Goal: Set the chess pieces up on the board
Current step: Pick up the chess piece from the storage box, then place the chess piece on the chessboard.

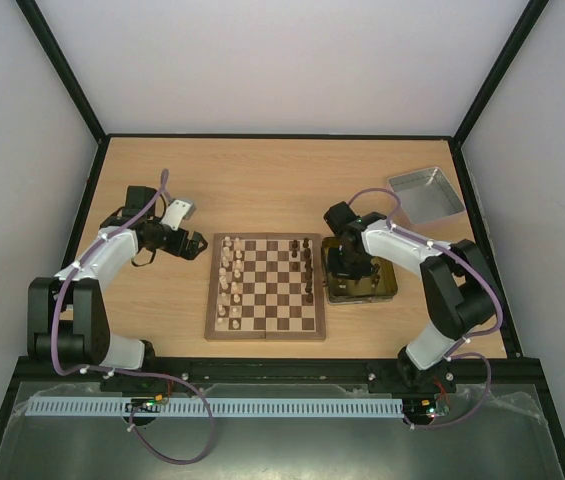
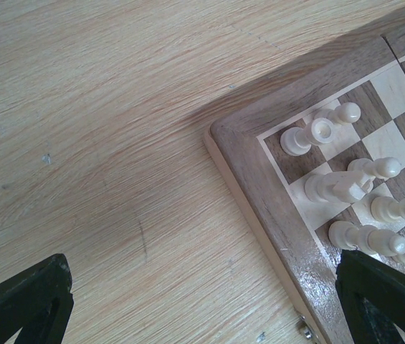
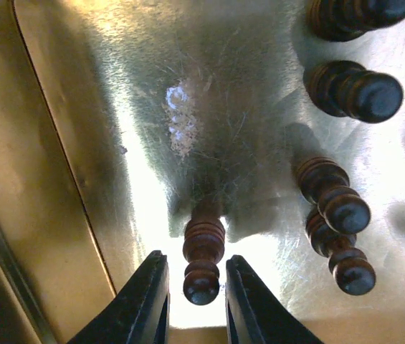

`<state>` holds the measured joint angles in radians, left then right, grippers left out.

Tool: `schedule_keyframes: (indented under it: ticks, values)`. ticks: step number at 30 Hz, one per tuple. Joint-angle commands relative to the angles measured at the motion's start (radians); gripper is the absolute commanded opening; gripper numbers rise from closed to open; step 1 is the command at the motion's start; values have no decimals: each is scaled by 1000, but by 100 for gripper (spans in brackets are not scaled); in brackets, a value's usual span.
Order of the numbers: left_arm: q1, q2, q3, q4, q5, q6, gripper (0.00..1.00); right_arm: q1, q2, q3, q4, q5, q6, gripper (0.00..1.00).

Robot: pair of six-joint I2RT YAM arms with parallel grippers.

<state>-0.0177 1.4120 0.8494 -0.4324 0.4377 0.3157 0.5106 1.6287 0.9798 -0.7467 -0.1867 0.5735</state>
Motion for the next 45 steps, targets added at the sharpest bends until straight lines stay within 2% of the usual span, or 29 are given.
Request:
schedule_keyframes:
  ticks: [1,11,23,33,45]
  values:
    - [-5,12,-7,-3,16,14,100,-6,18,25,-16,36,-9,21]
    - [-5,17,-7,-2,19,17,100,-6,11,37,-35,53,-2,14]
    - [-5,10,-10,-4,25,20,100,7,-48,177,-191,96,16,10]
    - [-6,15,-9,-7,29,23,100,159,1,421,-323,126,58,9]
    - [-6,8,-10,-9,24,23,100,315,105,477,-289,114,113,9]
